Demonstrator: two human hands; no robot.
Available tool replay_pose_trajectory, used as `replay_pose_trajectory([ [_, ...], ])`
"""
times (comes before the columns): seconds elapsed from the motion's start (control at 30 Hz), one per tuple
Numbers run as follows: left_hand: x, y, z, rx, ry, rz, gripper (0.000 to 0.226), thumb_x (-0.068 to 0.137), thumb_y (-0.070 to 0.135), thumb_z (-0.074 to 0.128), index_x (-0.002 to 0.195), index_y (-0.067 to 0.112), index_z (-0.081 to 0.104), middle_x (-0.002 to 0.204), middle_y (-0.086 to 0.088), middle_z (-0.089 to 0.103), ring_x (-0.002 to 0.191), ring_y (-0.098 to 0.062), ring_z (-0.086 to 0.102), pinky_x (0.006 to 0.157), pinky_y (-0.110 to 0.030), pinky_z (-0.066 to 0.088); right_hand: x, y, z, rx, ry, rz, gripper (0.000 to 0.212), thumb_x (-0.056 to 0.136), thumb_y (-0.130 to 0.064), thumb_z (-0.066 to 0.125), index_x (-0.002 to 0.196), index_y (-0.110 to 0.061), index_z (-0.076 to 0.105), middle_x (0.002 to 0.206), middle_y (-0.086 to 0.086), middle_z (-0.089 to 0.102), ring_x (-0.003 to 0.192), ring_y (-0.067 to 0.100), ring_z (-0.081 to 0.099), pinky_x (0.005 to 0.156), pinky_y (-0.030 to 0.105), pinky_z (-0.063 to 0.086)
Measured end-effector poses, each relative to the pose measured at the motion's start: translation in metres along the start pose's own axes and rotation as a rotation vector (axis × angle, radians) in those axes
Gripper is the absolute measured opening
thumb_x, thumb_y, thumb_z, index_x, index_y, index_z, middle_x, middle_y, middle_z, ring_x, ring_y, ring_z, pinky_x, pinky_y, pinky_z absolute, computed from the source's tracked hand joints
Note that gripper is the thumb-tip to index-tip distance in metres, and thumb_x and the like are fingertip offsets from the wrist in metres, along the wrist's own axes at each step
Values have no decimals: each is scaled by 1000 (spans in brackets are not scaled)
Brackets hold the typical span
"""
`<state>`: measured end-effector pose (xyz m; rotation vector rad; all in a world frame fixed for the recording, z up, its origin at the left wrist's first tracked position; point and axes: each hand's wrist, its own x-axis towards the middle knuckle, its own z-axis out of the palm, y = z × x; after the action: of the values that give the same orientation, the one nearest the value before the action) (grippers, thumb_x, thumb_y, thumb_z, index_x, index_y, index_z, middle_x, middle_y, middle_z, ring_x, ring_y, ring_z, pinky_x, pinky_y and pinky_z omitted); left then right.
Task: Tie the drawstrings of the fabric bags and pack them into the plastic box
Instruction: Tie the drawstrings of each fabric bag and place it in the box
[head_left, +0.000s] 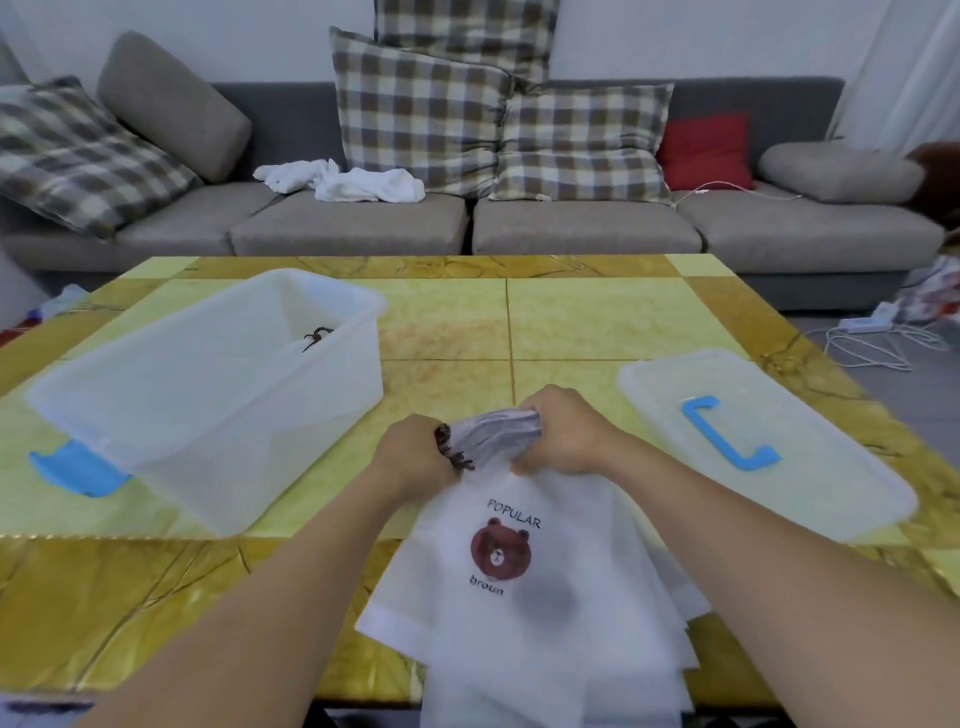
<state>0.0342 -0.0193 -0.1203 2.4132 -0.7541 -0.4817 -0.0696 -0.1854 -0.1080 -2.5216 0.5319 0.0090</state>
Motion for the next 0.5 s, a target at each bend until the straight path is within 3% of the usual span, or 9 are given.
replay_pose_trajectory([
  [0.07,0,4,-1,-144,208,77,8,81,7,64,79,14,61,74,-1,65,74,-24,60,60,-29,43,2,1,-1,63,221,-72,29,74,-19,87,78,-21,58,77,-4,62,74,20,59,59,30,43],
  [0.13,4,7,-6,-247,372,102,11,83,3,59,90,11,64,78,-2,66,76,-25,60,60,-31,41,5,3,-3,-3,417,-125,40,77,-22,85,108,-23,61,106,-1,61,97,21,57,76,34,49],
  [0.2,9,5,-9,-308,439,44,16,85,2,57,99,8,61,86,-4,65,83,-29,59,64,-32,41,10,11,-5,-106,472,-114,71,81,-25,81,142,-23,44,139,2,46,124,24,43,97,41,45],
  [0.27,12,0,-10,-337,398,-69,26,87,9,62,111,9,54,95,-3,60,94,-30,58,72,-32,42,10,21,-7,-24,399,-70,81,84,-28,80,151,-23,36,150,1,37,136,24,36,108,42,39],
  [0.4,14,-7,-10,-377,203,-164,78,83,25,77,140,6,27,112,-1,56,99,-25,54,83,-35,47,6,40,6,56,198,-35,73,85,-29,78,148,-24,41,146,1,48,133,21,47,109,38,41],
  [0.5,13,-3,-10,-129,197,-103,76,86,29,73,144,6,30,137,-17,44,121,-35,48,99,-40,44,8,42,10,-26,256,-50,38,87,-27,76,122,-21,62,118,4,58,116,25,55,95,38,47],
])
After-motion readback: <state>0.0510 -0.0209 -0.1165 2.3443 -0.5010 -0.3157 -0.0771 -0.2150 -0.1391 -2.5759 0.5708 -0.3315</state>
